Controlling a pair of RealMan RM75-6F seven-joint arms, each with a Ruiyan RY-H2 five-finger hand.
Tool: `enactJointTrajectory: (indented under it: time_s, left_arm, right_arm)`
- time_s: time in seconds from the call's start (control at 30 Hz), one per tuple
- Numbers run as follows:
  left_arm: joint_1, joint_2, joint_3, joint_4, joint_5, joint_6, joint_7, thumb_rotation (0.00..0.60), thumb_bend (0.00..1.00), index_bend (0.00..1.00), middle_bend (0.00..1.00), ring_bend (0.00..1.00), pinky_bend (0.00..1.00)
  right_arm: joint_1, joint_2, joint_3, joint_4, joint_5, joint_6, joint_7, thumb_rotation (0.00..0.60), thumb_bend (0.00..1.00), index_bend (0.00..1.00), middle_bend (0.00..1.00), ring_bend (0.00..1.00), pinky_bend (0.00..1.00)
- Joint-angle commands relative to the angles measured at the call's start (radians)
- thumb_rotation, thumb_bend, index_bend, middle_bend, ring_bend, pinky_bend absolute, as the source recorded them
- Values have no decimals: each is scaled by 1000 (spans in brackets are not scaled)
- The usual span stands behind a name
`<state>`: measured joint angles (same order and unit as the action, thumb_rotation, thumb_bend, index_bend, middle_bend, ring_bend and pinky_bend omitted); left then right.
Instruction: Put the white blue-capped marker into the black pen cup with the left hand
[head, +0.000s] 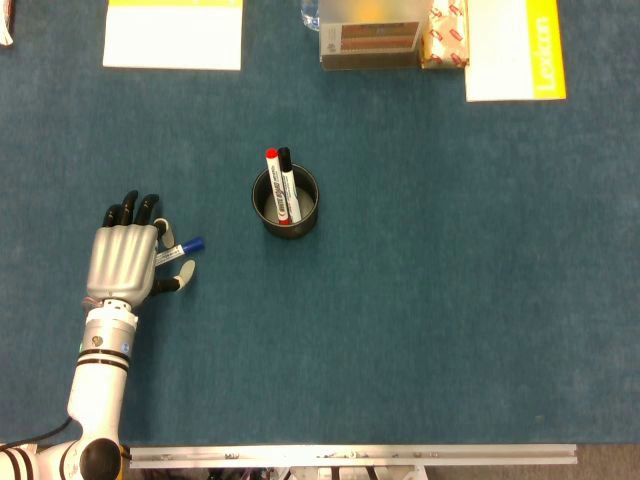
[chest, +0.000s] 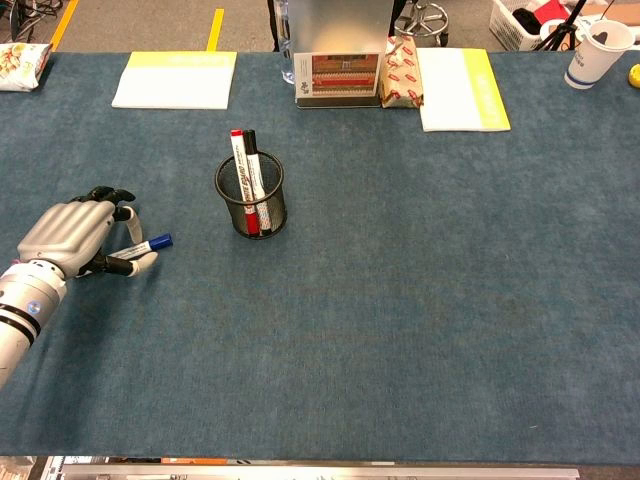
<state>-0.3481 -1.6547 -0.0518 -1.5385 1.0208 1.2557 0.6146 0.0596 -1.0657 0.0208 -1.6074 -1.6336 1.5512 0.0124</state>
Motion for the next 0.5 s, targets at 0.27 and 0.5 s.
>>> enactJointTrajectory:
  time_s: [0.27, 0.5]
  left_arm:
    - [4, -5, 2, 15, 5, 4, 6, 395, 260, 455, 114, 17, 132]
    - [7, -8, 3, 21, 5, 4, 11, 478, 260, 464, 113, 17, 132]
  right_arm:
    - [0, -1, 0, 1, 0, -1, -1, 600, 0, 298, 255, 220, 383]
    - [0, -1, 0, 1, 1, -1, -1, 600, 0, 297, 255, 219, 383]
